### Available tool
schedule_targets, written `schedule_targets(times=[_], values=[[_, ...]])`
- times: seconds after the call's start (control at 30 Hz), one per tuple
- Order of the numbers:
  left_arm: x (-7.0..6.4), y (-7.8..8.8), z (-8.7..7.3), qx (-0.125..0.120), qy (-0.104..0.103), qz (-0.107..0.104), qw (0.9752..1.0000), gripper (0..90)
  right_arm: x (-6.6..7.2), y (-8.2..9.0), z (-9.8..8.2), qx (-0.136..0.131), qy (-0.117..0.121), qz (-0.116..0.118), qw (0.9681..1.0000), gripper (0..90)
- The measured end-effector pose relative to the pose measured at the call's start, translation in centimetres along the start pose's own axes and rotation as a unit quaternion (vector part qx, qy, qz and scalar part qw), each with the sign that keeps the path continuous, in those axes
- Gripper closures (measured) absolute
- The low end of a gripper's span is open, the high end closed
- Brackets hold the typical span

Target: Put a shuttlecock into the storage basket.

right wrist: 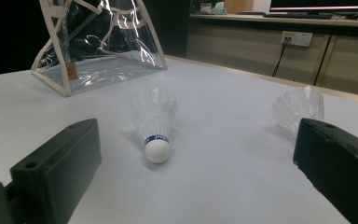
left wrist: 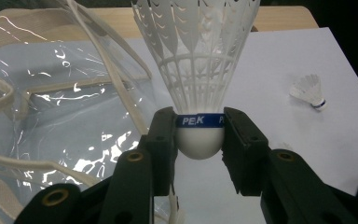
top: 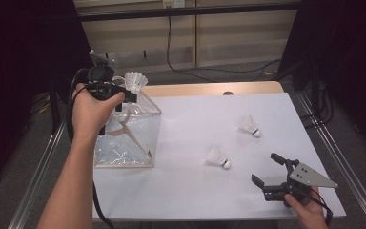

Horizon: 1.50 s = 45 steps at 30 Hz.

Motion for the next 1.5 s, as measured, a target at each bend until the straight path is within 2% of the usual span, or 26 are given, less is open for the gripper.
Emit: schedule_targets(times=[0.47,0.8,1.17,1.5], values=[[1.0,0.5,0.2,-0.003,0.005,0.009,0.9999,65.5,0.1,0.0,0.0,-0.001,0.0,0.0,1.0,0.2],[1.9,0.8,0.2,-0.007,0.016,0.015,0.9997,65.5,0.1,0.0,0.0,-0.001,-0.001,0.001,1.0,0.2],[3.0,0.8,-0.2,0.001,0.019,0.025,0.9995,65.5,0.1,0.0,0.0,-0.001,-0.001,0.0,1.0,0.2],[3.9,0.6,-0.4,0.0,0.033,0.033,0.9989,65.5,0.1,0.0,0.0,-0.001,0.0,0.001,1.0,0.2]])
Point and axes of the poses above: each handheld gripper's, and its own axes: y roughly backward along the jaws, z roughly out of its top, x roughly to its left, the point moved 9 cm from there along -y, roughly forward along the jaws, and after that the axes turned 10 degrees about -y, right-handed, at the moved point
